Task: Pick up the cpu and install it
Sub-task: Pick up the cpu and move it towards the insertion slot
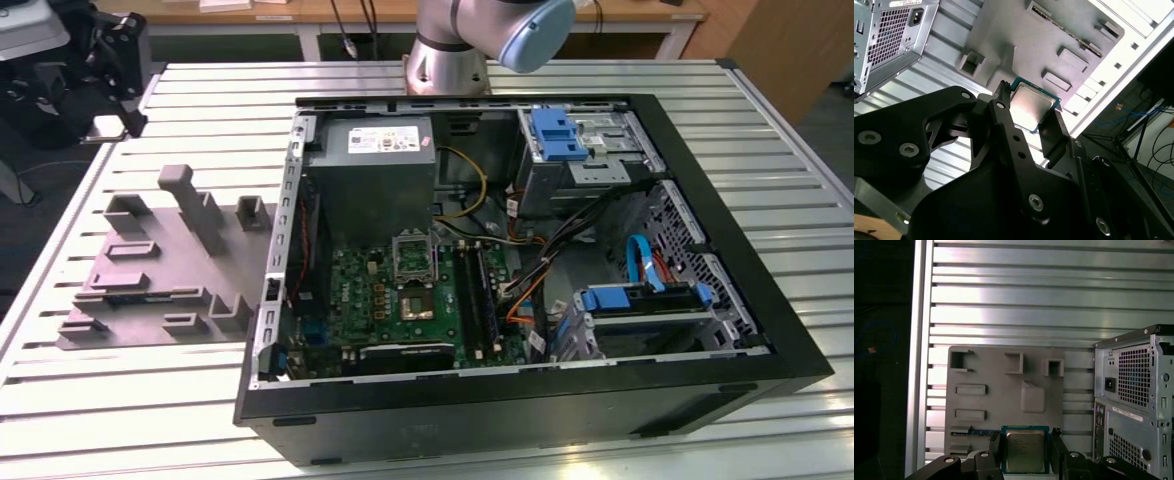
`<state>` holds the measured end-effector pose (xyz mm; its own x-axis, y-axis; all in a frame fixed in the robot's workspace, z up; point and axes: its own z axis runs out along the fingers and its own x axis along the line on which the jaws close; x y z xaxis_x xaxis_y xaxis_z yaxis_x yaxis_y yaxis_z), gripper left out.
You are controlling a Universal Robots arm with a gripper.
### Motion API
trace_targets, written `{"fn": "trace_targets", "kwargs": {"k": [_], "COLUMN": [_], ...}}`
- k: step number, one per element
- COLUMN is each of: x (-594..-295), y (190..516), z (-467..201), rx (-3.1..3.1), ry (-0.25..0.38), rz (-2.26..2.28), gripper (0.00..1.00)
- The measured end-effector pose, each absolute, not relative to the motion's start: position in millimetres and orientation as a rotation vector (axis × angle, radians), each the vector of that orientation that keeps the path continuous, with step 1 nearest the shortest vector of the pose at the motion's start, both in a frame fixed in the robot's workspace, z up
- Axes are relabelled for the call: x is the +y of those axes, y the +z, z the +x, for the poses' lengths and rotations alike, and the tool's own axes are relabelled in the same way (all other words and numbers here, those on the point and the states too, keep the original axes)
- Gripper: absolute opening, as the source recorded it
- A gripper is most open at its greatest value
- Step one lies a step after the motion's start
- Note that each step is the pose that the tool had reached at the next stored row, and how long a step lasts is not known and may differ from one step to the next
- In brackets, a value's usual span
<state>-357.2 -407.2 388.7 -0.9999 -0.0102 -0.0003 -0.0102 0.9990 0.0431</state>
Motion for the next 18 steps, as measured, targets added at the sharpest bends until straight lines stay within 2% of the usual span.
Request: {"fn": "trace_targets", "kwargs": {"k": [18], "x": [-407.2], "y": [388.8], "z": [-351.4], "rx": [3.141], "ry": [0.068], "rz": [-0.016], "gripper": [0.47]}}
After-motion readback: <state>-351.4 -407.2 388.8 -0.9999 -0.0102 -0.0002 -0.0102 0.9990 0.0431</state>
